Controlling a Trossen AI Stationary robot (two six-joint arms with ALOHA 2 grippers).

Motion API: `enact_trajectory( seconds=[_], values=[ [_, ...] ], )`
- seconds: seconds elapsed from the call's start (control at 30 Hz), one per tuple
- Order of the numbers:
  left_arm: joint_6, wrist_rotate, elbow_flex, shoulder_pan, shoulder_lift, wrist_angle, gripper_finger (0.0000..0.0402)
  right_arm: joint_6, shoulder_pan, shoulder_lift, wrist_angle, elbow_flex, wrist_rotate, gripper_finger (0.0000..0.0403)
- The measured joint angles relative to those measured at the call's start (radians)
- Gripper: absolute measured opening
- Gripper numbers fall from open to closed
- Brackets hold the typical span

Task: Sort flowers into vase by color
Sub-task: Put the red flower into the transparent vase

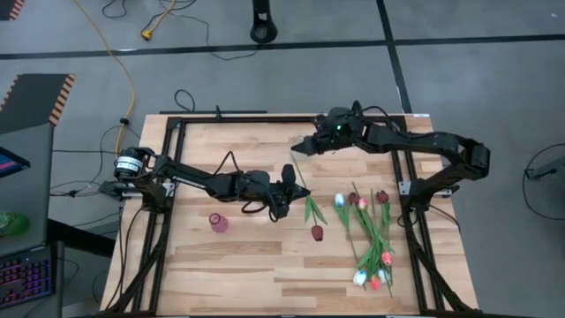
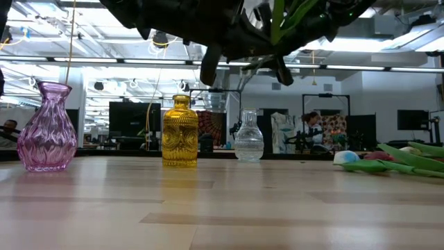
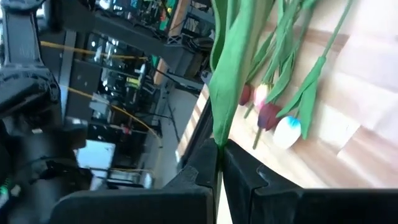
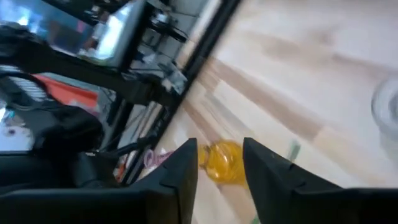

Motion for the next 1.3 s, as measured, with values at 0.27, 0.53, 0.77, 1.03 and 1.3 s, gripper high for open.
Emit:
enact_trajectory(
  seconds=[0.27,0.53,0.77,1.03,1.3],
  values=[
    [-0.307,0.08,-0.001,0.022,-0.042,0.033,0.0,-0.182,-0.13,-0.081,0.009,0.0,-0.14,0.0173],
    [-0.562,0.264,-0.001,0.167,-0.048,0.143,0.0,-0.425,-0.202,-0.207,-0.003,0.0,-0.14,0.0173],
    [-0.717,0.367,-0.001,0.306,-0.048,0.29,0.0,-0.513,-0.191,-0.283,-0.06,0.001,-0.137,0.0173],
    [-0.801,0.371,0.013,0.398,-0.042,0.373,0.0,-0.516,-0.14,-0.288,-0.086,0.001,-0.136,0.0168],
    [-0.878,0.395,0.073,0.423,0.013,0.398,0.0,-0.557,-0.09,-0.25,-0.083,0.001,-0.132,0.0167]
  ],
)
